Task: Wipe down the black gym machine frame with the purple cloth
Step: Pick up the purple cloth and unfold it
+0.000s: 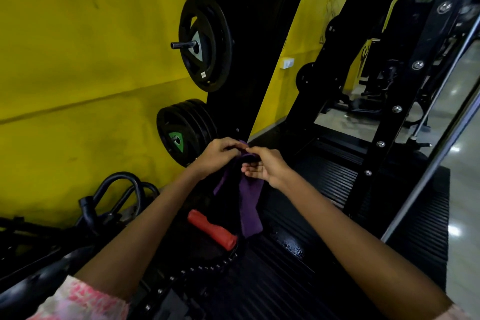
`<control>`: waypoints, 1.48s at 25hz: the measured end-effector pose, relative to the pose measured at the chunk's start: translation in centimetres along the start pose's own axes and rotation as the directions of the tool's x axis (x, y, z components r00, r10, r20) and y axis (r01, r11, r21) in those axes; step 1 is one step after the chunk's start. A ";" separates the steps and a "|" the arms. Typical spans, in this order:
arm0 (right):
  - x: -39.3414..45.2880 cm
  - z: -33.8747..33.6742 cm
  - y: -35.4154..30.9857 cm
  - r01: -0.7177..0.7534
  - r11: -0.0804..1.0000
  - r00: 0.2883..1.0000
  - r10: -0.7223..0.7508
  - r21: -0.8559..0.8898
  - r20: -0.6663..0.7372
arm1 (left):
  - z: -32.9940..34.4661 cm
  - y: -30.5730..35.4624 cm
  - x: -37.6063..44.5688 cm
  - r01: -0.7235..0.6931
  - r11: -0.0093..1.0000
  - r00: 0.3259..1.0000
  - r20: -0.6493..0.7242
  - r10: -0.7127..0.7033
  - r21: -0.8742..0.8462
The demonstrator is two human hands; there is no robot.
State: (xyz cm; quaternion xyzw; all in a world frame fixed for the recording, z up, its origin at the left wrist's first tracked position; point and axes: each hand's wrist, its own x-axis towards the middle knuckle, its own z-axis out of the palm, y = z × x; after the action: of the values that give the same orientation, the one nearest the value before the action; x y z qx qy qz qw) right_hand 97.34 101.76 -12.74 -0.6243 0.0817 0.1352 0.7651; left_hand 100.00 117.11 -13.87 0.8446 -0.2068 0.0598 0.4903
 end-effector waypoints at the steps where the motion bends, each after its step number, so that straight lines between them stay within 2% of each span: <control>1: -0.2 0.0 0.0 -0.006 1.000 1.000 0.006 0.024 0.002 | 0.1 0.1 -0.2 0.005 1.000 0.999 0.039 -0.005 -0.007; 4: -0.6 -0.1 -0.5 0.002 0.999 1.000 -0.003 0.044 0.024 | 0.1 -0.3 -0.4 -0.127 0.971 0.992 0.013 0.127 0.205; 6: -0.6 -0.2 -0.8 0.106 0.991 0.994 -0.104 -0.078 0.034 | 0.2 -0.5 -0.4 -0.202 0.940 0.976 -0.028 0.218 0.274; 9: 0.4 -1.0 -1.0 0.347 0.863 0.926 -0.378 -0.368 -0.014 | 0.3 -1.2 -0.2 -0.233 0.941 0.961 -0.087 0.261 0.243; 11: 1.3 -1.7 -1.3 0.439 0.761 0.872 -0.490 -0.477 0.021 | 0.2 -1.8 -0.2 -0.211 0.961 0.961 -0.144 0.238 0.179; 13: 2.1 -2.4 -1.5 0.470 0.719 0.870 -0.475 -0.513 0.131 | 0.3 -2.0 -0.2 -0.188 0.979 0.969 -0.148 0.197 0.076; 15: 2.4 -2.8 -1.1 0.437 0.735 0.899 -0.342 -0.518 0.274 | 0.3 -2.0 -0.1 -0.115 0.992 0.982 -0.156 0.106 -0.050; 17: 2.7 -3.2 -0.2 0.439 0.674 0.890 -0.237 -0.594 0.388 | 0.3 -1.7 -0.1 -0.045 0.975 0.986 -0.169 0.009 -0.215; 19: 2.9 -4.2 0.2 0.495 0.465 0.867 -0.216 -0.734 0.449 | 0.1 -1.7 -0.2 -0.018 0.946 0.989 -0.147 -0.032 -0.324; 21: 3.4 -5.3 0.2 0.571 0.079 0.788 -0.330 -0.817 0.520 | -0.3 -1.9 -0.3 -0.008 0.954 0.988 -0.152 -0.039 -0.301; 22: 3.6 -5.7 0.1 0.572 -0.074 0.736 -0.394 -0.817 0.551 | -0.5 -2.2 -0.4 0.010 0.960 0.982 -0.180 -0.063 -0.280; 23: 4.0 -6.1 -0.2 0.561 -0.125 0.706 -0.444 -0.818 0.552 | -0.8 -2.5 -0.4 0.030 0.959 0.973 -0.213 -0.093 -0.282; 26: 4.1 -6.7 -2.5 0.576 0.025 0.753 -0.406 -0.817 0.518 | -1.2 -2.8 -0.7 0.091 0.947 0.959 -0.230 -0.166 -0.307; 27: 3.7 -6.4 -3.1 0.585 0.026 0.745 -0.411 -0.811 0.525 | -1.1 -2.5 -0.8 0.091 0.946 0.959 -0.227 -0.167 -0.311; 28: 3.4 -6.2 -3.6 0.599 0.010 0.708 -0.473 -0.801 0.524 | -1.1 -2.1 -0.8 0.072 0.941 0.955 -0.249 -0.161 -0.331; 29: 3.1 -5.9 -3.9 0.614 -0.042 0.615 -0.601 -0.788 0.511 | -1.2 -1.6 -0.7 0.039 0.928 0.946 -0.284 -0.153 -0.371; 30: 2.8 -5.6 -3.9 0.620 -0.096 0.492 -0.726 -0.779 0.481 | -1.3 -1.1 -0.7 0.006 0.914 0.933 -0.326 -0.151 -0.406; 31: 2.5 -5.2 -3.7 0.626 -0.132 0.400 -0.792 -0.768 0.462 | -1.5 -0.6 -0.7 -0.022 0.902 0.929 -0.342 -0.141 -0.432; 32: 2.4 -4.9 -3.6 0.613 -0.128 0.400 -0.800 -0.779 0.447 | -1.5 -0.5 -0.7 -0.016 0.904 0.937 -0.323 -0.136 -0.427; 34: 2.2 -5.2 -3.6 0.554 -0.119 0.526 -0.718 -0.824 0.456 | -1.1 -1.1 -1.2 0.036 0.919 0.956 -0.254 -0.146 -0.392; 35: 2.0 -5.3 -3.5 0.536 -0.122 0.511 -0.741 -0.836 0.436 | -1.0 -1.3 -1.3 0.048 0.918 0.958 -0.243 -0.154 -0.394; 37: 1.5 -5.1 -3.0 0.531 -0.182 0.376 -0.825 -0.828 0.422 | -1.2 -0.8 -1.5 0.040 0.897 0.949 -0.265 -0.173 -0.441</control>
State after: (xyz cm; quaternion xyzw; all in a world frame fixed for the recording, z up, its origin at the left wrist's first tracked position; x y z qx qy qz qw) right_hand 99.89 96.32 -11.40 -0.8699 -0.2577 -0.3697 0.2002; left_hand 99.11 118.92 -14.39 0.7069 -0.0919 0.1118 0.6923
